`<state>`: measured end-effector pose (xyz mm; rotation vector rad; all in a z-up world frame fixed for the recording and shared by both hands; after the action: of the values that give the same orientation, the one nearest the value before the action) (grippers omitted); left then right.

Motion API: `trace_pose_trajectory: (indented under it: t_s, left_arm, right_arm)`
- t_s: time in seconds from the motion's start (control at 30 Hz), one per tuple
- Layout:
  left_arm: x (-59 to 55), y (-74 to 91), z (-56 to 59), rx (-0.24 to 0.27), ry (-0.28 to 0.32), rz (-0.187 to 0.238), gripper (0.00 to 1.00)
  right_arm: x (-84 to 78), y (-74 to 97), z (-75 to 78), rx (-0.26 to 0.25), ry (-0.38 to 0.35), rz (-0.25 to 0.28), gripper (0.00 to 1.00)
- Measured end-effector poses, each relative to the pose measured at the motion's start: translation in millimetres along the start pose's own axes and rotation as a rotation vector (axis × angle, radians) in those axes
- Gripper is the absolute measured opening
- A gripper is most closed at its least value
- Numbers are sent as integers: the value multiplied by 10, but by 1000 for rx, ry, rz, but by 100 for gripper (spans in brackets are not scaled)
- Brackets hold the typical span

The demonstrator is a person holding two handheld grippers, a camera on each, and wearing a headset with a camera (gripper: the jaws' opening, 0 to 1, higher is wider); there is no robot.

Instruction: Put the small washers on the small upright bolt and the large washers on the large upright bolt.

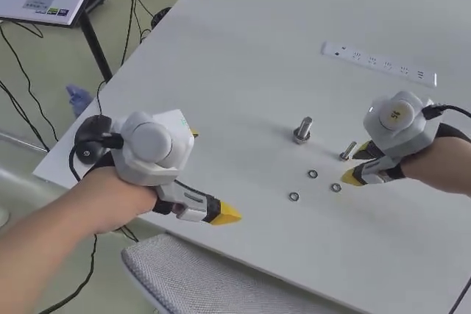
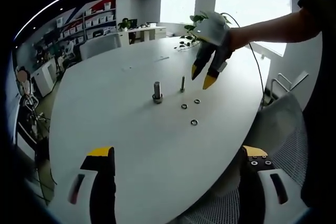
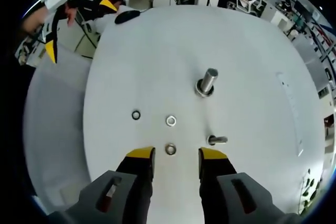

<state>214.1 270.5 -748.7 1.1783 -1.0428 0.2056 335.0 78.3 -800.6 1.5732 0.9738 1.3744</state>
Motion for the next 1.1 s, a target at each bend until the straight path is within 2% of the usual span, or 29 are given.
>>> trace_pose_trajectory:
  t_s: [0.1,0.23,0.37,0.53,0.67,1.1]
  left_arm:
    - [-6,21,6,6,-11,-5,100]
    - [-2,17,-19,12,6,6,99]
    - [-27,5,-12,7,9,-2,98]
    - [-24,2,-1,2,5,6,97]
    - [-32,5,3,1,2,3,97]
    - [-50,21,-6,-5,1,-1,94]
  right_arm:
    - [-17,-43,-14,4,3,-7,35]
    - [-40,-100,-1,8,-7,-7,34]
    - [-97,-207,2,16,11,-25,34]
    - [-130,-324,31,11,4,-29,33]
    - [-212,-441,36,11,2,-54,31]
    - [-260,-508,32,12,-8,-72,30]
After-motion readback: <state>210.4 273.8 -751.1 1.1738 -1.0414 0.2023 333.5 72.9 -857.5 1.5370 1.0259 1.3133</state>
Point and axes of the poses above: the centre of the closed fingertips' face, and the gripper's own axes: y roughly backward along the fingers, z roughly to its right, x roughly out of its top, the point moved 1 cm from there along y, roughly backward along the fingers, and after that the axes turned 6 degrees about x, right-handed, at the moved point
